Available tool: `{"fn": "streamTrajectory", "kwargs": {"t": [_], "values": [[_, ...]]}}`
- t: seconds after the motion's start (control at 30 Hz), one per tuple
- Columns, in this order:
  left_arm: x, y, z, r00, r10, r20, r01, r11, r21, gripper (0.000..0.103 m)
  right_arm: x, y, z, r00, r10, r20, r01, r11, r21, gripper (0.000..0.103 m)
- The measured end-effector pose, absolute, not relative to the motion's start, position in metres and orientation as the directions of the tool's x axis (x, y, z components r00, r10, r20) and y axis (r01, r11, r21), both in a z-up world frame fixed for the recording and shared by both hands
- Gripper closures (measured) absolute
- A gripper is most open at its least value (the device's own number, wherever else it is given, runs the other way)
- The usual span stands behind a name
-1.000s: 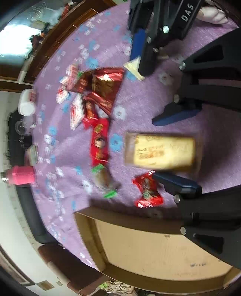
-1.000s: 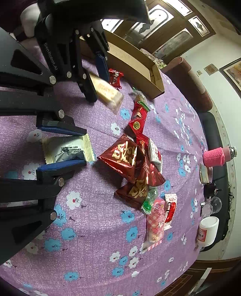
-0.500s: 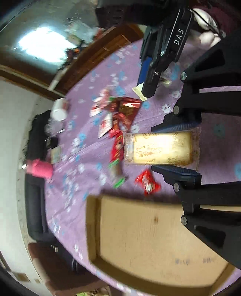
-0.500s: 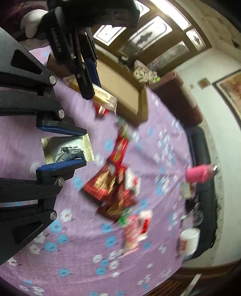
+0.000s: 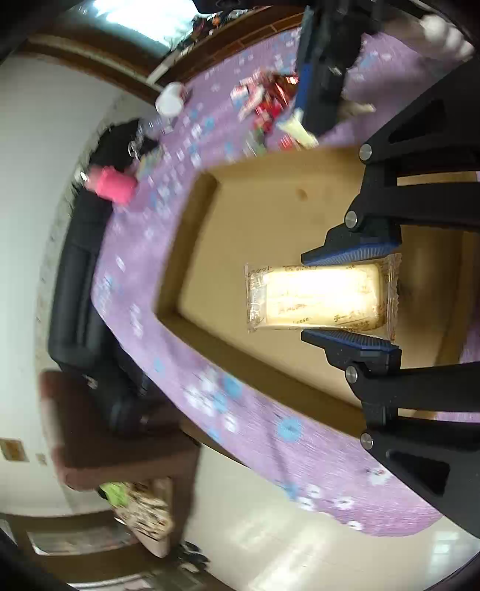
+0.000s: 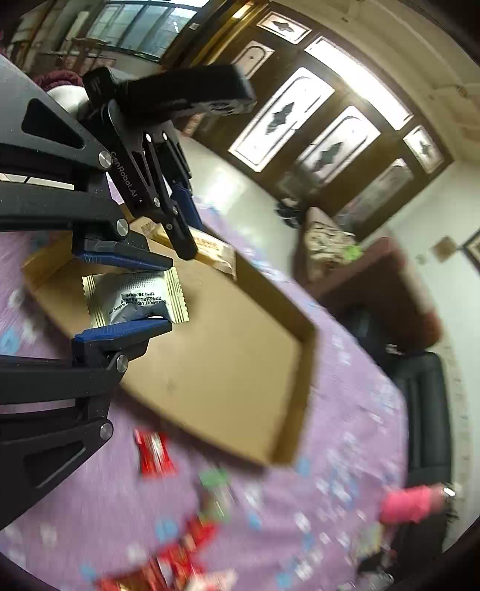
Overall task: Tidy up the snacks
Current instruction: 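Drop the cake bar and white candy into the cardboard box with both tools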
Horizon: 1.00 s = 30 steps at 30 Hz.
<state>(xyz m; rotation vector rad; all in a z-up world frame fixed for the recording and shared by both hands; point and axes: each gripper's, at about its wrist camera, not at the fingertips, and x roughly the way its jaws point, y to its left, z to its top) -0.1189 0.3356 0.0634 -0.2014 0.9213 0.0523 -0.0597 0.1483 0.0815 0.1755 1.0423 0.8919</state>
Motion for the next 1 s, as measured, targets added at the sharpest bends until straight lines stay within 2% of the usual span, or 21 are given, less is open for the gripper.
{"fn": "streamTrajectory", "kwargs": {"t": [0.2,0.3,0.37,0.4,0.57,0.63,0.77,0.83,1.0], "values": [[-0.127,0.359,0.047,0.582,-0.004,-0.813,-0.190,0.972,-0.141,0.069,-0.064,0.204,0.042,0.145,0.665,-0.733,-0.573,0.660,0.486,0.072],[-0.129,0.362,0.050,0.593,-0.012,-0.805,-0.195,0.968,-0.158,0.063,-0.060,0.208,0.035,0.158,0.654,-0.740,-0.560,0.677,0.479,0.070],[-0.133,0.361,0.054,0.606,-0.013,-0.795,-0.193,0.968,-0.162,0.053,-0.058,0.206,0.036,0.154,0.664,-0.731,-0.556,0.670,0.492,0.064],[-0.135,0.359,0.059,0.621,-0.016,-0.784,-0.187,0.968,-0.167,0.052,-0.059,0.202,0.038,0.160,0.671,-0.724,-0.554,0.668,0.496,0.061],[-0.155,0.348,0.084,0.691,-0.027,-0.722,-0.154,0.971,-0.184,0.045,-0.060,0.145,0.074,0.284,0.704,-0.651,-0.546,0.676,0.494,0.061],[-0.161,0.339,0.095,0.720,-0.039,-0.693,-0.131,0.973,-0.190,0.043,-0.045,0.105,0.085,0.377,0.662,-0.648,-0.493,0.736,0.465,0.061],[-0.172,0.314,0.113,0.763,-0.091,-0.640,-0.061,0.976,-0.211,0.032,-0.010,0.054,0.080,0.497,0.502,-0.708,-0.371,0.860,0.350,0.061],[-0.172,0.300,0.115,0.763,-0.116,-0.636,-0.030,0.976,-0.215,0.031,0.014,0.044,0.068,0.504,0.439,-0.744,-0.323,0.895,0.309,0.061],[-0.167,0.266,0.112,0.749,-0.160,-0.643,0.035,0.979,-0.203,0.031,0.051,0.060,0.040,0.445,0.405,-0.799,-0.322,0.905,0.279,0.061]]}}
